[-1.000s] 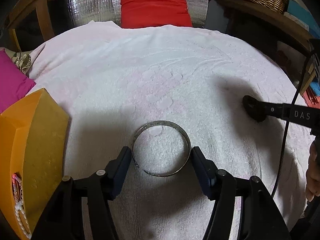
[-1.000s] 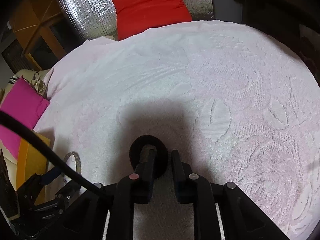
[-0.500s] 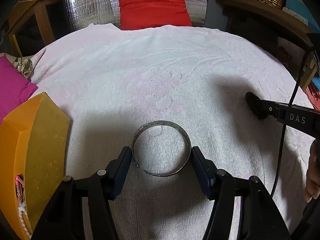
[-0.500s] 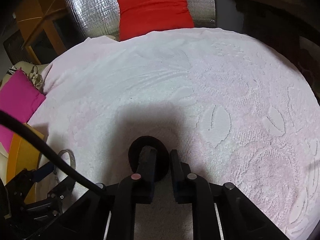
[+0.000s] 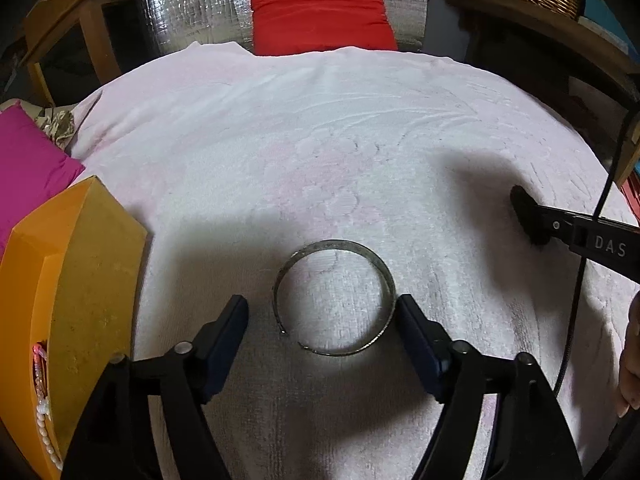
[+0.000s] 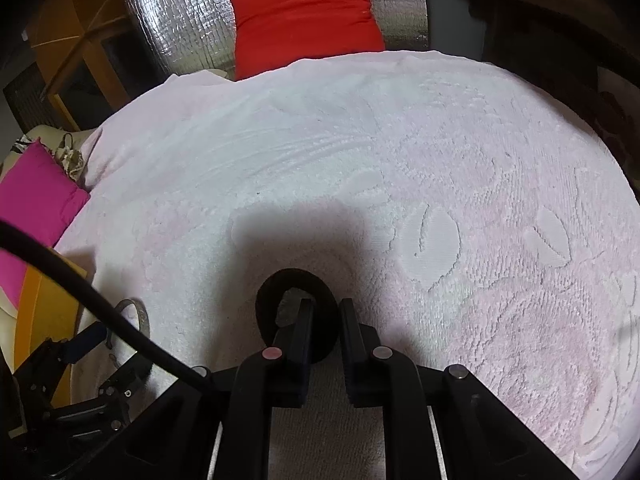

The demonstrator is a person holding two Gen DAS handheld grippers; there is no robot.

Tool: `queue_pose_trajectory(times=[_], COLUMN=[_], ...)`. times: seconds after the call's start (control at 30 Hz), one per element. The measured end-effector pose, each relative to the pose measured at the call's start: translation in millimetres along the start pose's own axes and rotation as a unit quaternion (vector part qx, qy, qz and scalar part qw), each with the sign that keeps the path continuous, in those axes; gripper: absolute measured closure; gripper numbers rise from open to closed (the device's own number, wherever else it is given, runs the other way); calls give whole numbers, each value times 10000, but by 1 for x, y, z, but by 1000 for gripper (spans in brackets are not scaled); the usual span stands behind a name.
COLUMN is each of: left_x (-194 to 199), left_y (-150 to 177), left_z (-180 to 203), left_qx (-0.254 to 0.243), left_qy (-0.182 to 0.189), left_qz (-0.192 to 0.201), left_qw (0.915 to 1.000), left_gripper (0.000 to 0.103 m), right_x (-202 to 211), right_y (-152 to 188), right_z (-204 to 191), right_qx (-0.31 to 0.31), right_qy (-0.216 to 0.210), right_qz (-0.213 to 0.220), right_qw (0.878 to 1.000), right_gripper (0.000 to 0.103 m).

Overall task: Organize jewelry
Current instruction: 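Lift the silver bangle with the left tool while the right tool holds the hair tie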

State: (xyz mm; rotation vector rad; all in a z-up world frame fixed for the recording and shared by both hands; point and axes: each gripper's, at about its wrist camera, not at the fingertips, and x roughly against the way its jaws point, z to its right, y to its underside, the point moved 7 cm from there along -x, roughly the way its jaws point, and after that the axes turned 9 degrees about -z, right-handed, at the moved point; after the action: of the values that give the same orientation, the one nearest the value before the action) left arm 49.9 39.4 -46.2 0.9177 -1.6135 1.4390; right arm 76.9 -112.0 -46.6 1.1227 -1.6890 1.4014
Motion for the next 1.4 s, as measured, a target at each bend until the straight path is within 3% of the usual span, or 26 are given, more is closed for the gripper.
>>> queue_pose_trajectory(times=[0.23, 0.43, 0.53, 0.77, 1.0, 1.23, 1.3, 1.4], left_x=[-2, -9, -11, -5, -4, -6, -6, -3], left_y=[1, 3, 4, 2, -2, 0, 0, -1], left_z=[-3, -12, -14, -6, -7, -4, -4, 3], left_qx=[18, 408, 468, 161, 357, 224, 271, 284], left_qy=[-267, -33, 32, -315, -206, -394, -325, 62], left_qz=[83, -58, -82, -23, -127, 11, -26, -54], left_qw=[9996, 9991, 9989, 9994, 9991, 9990, 9991, 9996], left_gripper=[11, 5, 4, 4, 4, 4, 5, 29], right_x=[0, 0, 0, 0, -1, 0, 0, 0], right_y=[2, 2, 3, 2, 3, 3, 3, 3], right_z=[0, -2, -5, -4, -4, -4, -4, -5], right_qx=[30, 120, 194, 195, 188, 157, 158, 197], right_qy=[-24, 108, 210, 243, 240, 237, 242, 258], right_qz=[10, 84, 114, 128, 137, 142, 151, 162], right_qw=[10000, 9998, 9995, 9994, 9994, 9995, 9995, 9993], right_gripper=[86, 85, 86, 86, 86, 86, 86, 86])
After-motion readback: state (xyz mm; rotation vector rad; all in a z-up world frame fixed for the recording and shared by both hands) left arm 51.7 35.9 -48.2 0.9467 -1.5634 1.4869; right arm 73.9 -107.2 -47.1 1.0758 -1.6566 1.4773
